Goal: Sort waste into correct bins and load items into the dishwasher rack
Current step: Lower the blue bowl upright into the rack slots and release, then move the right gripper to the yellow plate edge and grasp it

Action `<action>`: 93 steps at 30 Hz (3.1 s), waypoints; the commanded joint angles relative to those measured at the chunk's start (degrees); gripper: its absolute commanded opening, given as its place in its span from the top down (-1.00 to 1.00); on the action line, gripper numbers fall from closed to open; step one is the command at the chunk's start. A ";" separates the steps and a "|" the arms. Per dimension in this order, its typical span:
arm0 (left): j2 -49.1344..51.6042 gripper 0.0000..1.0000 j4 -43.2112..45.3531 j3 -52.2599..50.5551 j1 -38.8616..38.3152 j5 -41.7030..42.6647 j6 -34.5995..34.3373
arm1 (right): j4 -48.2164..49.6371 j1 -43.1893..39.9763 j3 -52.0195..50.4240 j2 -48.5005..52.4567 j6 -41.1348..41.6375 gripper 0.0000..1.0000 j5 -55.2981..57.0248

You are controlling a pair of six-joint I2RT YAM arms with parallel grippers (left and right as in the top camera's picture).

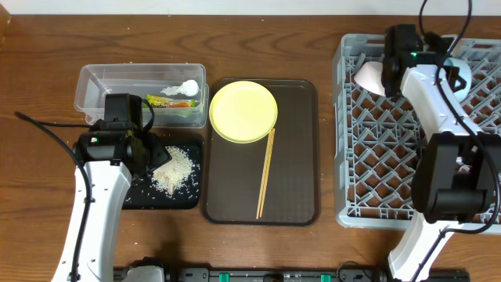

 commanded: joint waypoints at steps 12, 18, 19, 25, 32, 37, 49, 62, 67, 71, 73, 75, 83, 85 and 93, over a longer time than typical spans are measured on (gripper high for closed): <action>-0.48 -0.30 -0.35 -0.70 0.24 0.13 -0.11 | -6.64 3.32 -1.86 -0.44 0.92 0.24 -22.80; -0.48 -0.31 -0.35 -0.70 0.24 0.13 -0.11 | -8.28 3.61 -1.84 -6.78 0.81 -0.54 -26.64; -0.48 -0.30 -0.35 -0.70 0.24 0.13 -0.11 | -8.39 3.69 -1.84 -8.63 0.74 -0.64 -28.35; -0.48 -0.30 -0.35 -0.70 0.24 0.11 -0.11 | -6.80 5.11 -1.84 -19.28 -5.33 -0.82 -51.10; -0.48 -0.31 -0.35 -0.70 0.24 0.11 -0.11 | -1.49 9.81 -1.92 -22.49 -7.15 -0.79 -82.07; -0.48 -0.31 -0.37 -0.70 0.24 0.11 -0.11 | 1.42 16.26 -1.97 -19.30 -7.13 -0.75 -82.84; -0.48 -0.31 -0.63 -0.70 0.24 0.11 -0.11 | 8.98 27.54 -1.97 -1.75 3.37 -0.51 -72.54; -0.48 -0.31 -0.79 -0.70 0.24 0.11 -0.11 | 13.53 29.11 -1.97 7.65 11.19 0.21 -68.72; -0.48 -0.31 -0.79 -0.70 0.24 0.13 -0.11 | 13.62 29.27 -1.97 7.69 11.52 0.44 -68.74; -0.48 -0.31 -0.79 -0.70 0.24 0.11 -0.11 | 13.25 29.75 -2.01 8.09 13.79 0.47 -68.65; -0.48 -0.31 -0.79 -0.70 0.24 0.11 -0.11 | 13.44 29.99 -2.08 8.63 15.08 0.53 -68.46; -0.48 -0.31 -0.79 -0.70 0.24 0.11 -0.11 | 13.46 29.99 -2.08 9.01 16.37 0.63 -67.78; -0.48 -0.31 -0.79 -0.70 0.24 0.11 -0.11 | 13.44 30.05 -2.14 9.07 16.72 0.85 -67.65; -0.48 -0.31 -0.79 -0.70 0.24 0.11 -0.11 | 13.46 30.21 -2.23 9.07 16.85 0.92 -67.63; -0.48 -0.31 -0.79 -0.70 0.24 0.11 -0.11 | 14.97 29.75 -2.14 8.55 18.38 0.98 -67.47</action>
